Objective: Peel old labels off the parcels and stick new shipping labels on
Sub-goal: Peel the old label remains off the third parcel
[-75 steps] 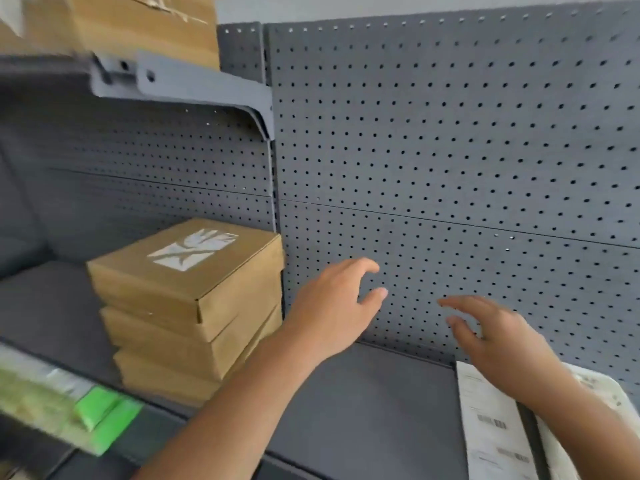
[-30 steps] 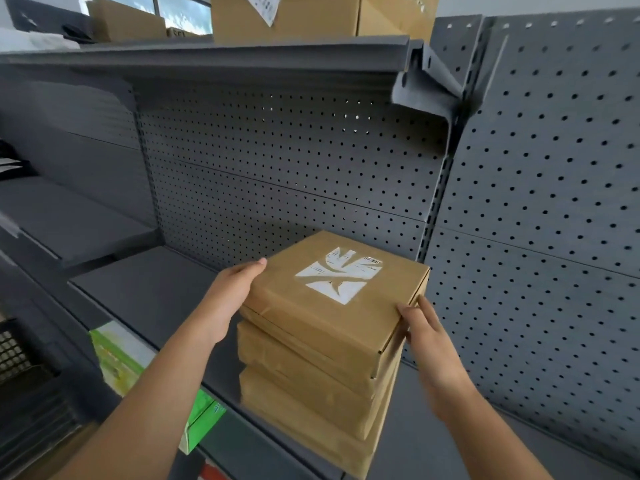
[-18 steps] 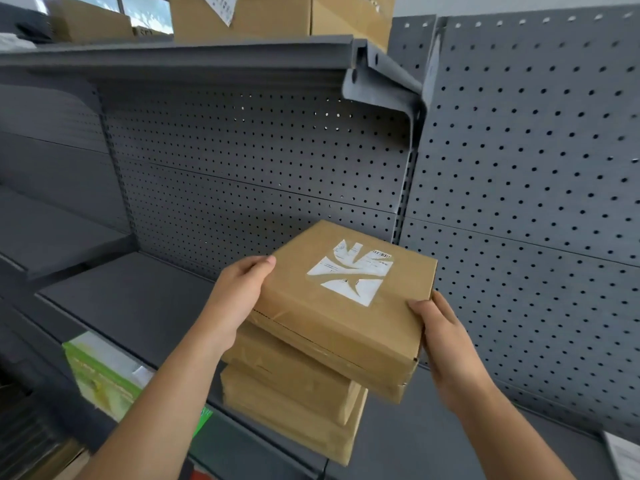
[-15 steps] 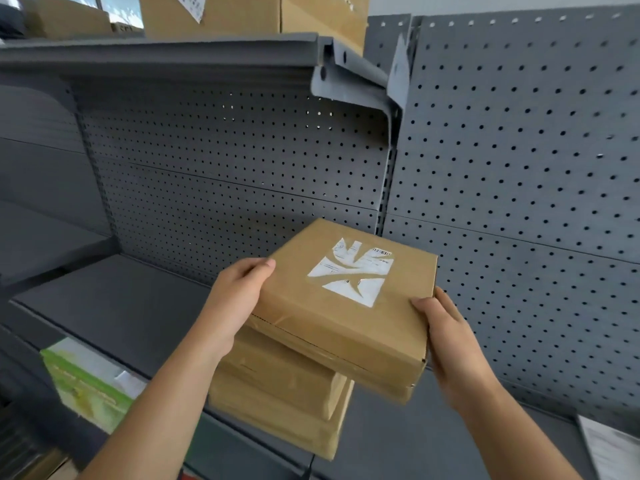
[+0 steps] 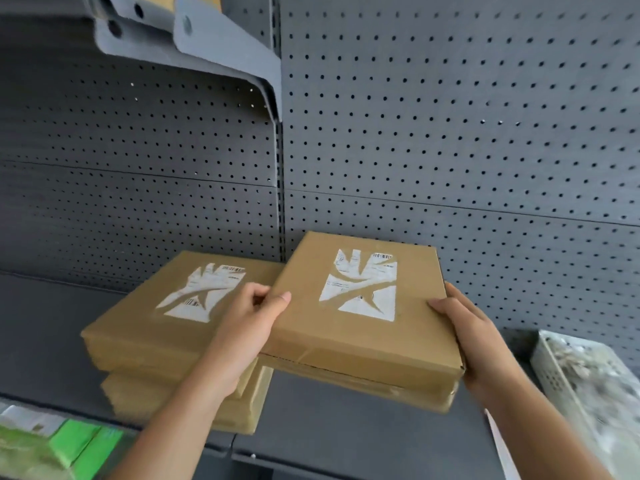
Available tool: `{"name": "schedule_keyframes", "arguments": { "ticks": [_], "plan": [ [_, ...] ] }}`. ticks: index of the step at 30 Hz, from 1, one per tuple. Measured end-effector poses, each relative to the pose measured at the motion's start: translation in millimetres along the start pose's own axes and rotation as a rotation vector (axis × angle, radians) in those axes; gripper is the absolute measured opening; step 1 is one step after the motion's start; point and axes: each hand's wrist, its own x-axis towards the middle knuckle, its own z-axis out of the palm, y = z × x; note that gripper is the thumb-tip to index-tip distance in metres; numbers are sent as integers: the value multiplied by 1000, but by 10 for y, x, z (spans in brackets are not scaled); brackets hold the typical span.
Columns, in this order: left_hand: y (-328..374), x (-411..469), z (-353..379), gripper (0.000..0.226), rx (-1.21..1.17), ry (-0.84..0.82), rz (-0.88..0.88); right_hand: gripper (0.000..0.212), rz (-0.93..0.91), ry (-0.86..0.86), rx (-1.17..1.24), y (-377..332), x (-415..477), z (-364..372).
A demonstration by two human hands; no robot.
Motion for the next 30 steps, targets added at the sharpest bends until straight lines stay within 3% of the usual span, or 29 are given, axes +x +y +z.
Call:
{"name": "schedule_keyframes", "arguments": {
  "ticks": [15,30],
  "plan": [
    [-439,-369,771,35,96,-131,-117,38,121,43,18,616,-48,-882],
    [-970,-349,1066,38,122,-87,-244,47,267,125,-51,1146,124,-930]
  ]
}}
